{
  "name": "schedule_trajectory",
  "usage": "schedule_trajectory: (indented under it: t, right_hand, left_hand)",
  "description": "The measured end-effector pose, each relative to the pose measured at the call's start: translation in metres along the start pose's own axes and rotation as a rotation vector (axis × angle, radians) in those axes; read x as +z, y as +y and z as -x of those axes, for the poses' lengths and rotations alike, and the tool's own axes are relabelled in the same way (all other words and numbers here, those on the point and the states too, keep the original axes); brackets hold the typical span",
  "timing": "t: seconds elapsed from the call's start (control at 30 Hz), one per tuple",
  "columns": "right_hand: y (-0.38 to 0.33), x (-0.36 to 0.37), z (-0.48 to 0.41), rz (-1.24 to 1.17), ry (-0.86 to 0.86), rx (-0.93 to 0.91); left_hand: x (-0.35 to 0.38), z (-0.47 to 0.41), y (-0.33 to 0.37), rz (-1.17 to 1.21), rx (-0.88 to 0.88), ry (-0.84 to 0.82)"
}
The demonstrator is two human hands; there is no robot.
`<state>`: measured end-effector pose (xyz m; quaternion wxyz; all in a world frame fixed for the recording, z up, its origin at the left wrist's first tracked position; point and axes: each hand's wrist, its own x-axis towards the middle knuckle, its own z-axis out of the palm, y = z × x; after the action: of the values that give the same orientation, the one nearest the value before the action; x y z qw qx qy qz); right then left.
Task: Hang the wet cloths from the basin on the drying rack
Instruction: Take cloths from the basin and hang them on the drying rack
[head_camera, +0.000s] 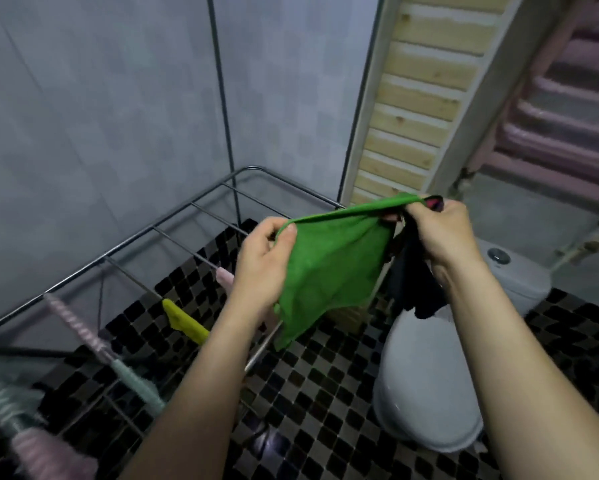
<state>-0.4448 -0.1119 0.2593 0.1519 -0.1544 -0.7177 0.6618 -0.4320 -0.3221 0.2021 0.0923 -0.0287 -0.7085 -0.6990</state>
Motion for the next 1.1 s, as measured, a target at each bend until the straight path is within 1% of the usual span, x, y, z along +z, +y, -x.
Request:
schedule_trajectory:
  t: [0.07, 0.17, 0.3, 0.43, 0.6, 0.67, 0.73, 0.77, 0.83, 0.9, 0.93, 1.0, 1.03, 1.1]
  right_hand:
    - [-0.017, 0.023, -0.023, 0.029, -0.066, -0.069]
    - [-0.033, 0.065, -0.061, 0.038, -0.201, -0.104]
    - [-0.04, 0.113, -0.107, 0.046, -0.352, -0.089]
    - [-0.045, 0.161, -0.152, 0.08, -0.485, -0.123]
    - [-0.036, 0.194, -0.201, 0.081, -0.595, -0.21]
    - [-0.016, 0.193, -0.215, 0.138, -0.632, -0.215]
    - [0.017, 0.186, -0.229, 0.238, -0.701, -0.142]
    - [0.039, 0.182, -0.235, 0.306, -0.76, -0.088]
    - [0.082, 0.174, -0.243, 0.459, -0.888, 0.005]
    - [0.111, 0.166, -0.244, 0.61, -0.938, 0.048]
    - [0.121, 0.162, -0.244, 0.675, -0.966, 0.05]
    - [0.132, 0.156, -0.244, 0.782, -1.015, 0.049]
    - [0.135, 0.153, -0.245, 0.835, -1.031, 0.047]
    - [0.133, 0.146, -0.244, 0.921, -1.034, 0.015]
  left_hand:
    - [-0.009, -0.026, 0.007, 0.055, 0.035, 0.062]
    - [-0.024, -0.067, 0.009, 0.059, 0.071, 0.191]
    - [-0.045, -0.113, 0.003, -0.03, 0.078, 0.309]
    - [-0.064, -0.152, -0.002, -0.159, 0.078, 0.502]
    - [-0.071, -0.176, 0.002, -0.311, 0.226, 0.657]
    - [-0.063, -0.171, -0.01, -0.409, 0.237, 0.635]
    - [-0.057, -0.16, -0.035, -0.538, 0.156, 0.551]
    - [-0.056, -0.155, -0.053, -0.598, 0.088, 0.487]
    - [-0.053, -0.144, -0.085, -0.745, -0.048, 0.29]
    - [-0.049, -0.129, -0.1, -0.856, -0.165, 0.117]
    - [-0.046, -0.123, -0.107, -0.876, -0.204, 0.075]
    - [-0.041, -0.122, -0.114, -0.909, -0.231, 0.069]
    - [-0.041, -0.125, -0.115, -0.948, -0.231, 0.103]
    - [-0.043, -0.138, -0.114, -1.113, -0.198, 0.177]
